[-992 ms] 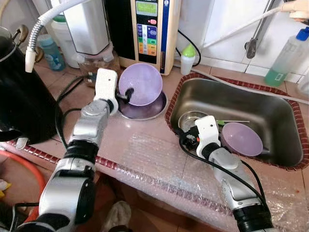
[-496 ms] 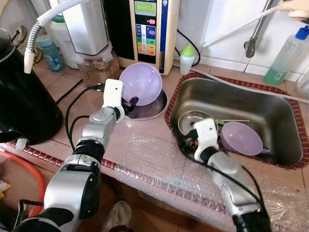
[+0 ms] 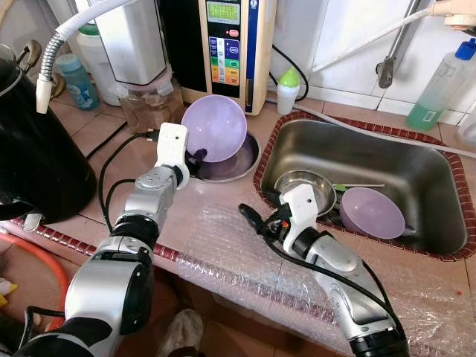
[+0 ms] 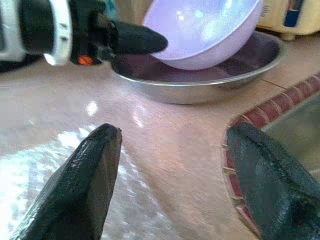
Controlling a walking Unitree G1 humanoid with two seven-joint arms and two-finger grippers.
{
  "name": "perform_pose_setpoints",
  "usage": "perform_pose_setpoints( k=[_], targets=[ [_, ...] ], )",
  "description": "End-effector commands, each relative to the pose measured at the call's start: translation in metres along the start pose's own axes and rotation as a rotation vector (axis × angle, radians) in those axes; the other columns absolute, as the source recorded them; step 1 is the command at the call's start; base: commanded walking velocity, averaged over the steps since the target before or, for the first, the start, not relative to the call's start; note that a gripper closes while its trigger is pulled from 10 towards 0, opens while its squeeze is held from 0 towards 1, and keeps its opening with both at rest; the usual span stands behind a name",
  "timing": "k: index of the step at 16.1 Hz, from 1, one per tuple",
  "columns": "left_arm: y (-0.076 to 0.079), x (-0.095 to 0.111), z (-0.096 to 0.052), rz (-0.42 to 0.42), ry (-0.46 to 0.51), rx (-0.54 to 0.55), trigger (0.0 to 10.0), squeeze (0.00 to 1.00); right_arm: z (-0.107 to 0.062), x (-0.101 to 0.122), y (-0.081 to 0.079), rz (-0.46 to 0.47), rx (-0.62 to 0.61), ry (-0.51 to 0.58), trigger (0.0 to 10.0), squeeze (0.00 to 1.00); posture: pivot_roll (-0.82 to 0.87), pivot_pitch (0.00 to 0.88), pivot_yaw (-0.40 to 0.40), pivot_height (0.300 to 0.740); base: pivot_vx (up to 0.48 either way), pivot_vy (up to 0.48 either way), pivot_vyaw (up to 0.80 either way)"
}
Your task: Kitchen organization
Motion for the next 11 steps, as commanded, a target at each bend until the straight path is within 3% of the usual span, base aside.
perform_pose_setpoints(
  k=[1, 5, 11],
  targets=[
    [-0.002, -0.006, 0.000, -0.001, -0.031, 0.001, 0.0, 0.00, 0.001, 0.006, -0.005, -0.001, 0.027, 0.031, 10.0, 0.00, -0.05, 0.000, 0.073, 0.740, 0.000, 0.000, 0.00],
    [-0.006, -0.009, -0.003, 0.003, -0.026, 0.004, 0.0, 0.00, 0.004, 0.018, -0.009, 0.022, 0.071, 0.094, 10.0, 0.00, -0.04, 0.000, 0.063, 0.740, 0.000, 0.000, 0.00],
    [-0.006, -0.013, -0.007, -0.014, 0.007, 0.008, 0.0, 0.00, 0.012, 0.040, 0.005, -0.079, -0.024, 0.197, 10.0, 0.00, -0.02, 0.000, 0.033, 0.740, 0.000, 0.000, 0.00]
  ],
)
Point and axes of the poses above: a point about 5 cm out from each wrist's last joint towards the gripper, its own z axis pointing out of the wrist towards the gripper, its own x axis along the axis of the wrist's last joint, y = z × x, the point moved 1 cm from there along z, pointing out of the wrist towards the gripper, and after that the axes turned 11 degrees about z, right-handed, at the moved point
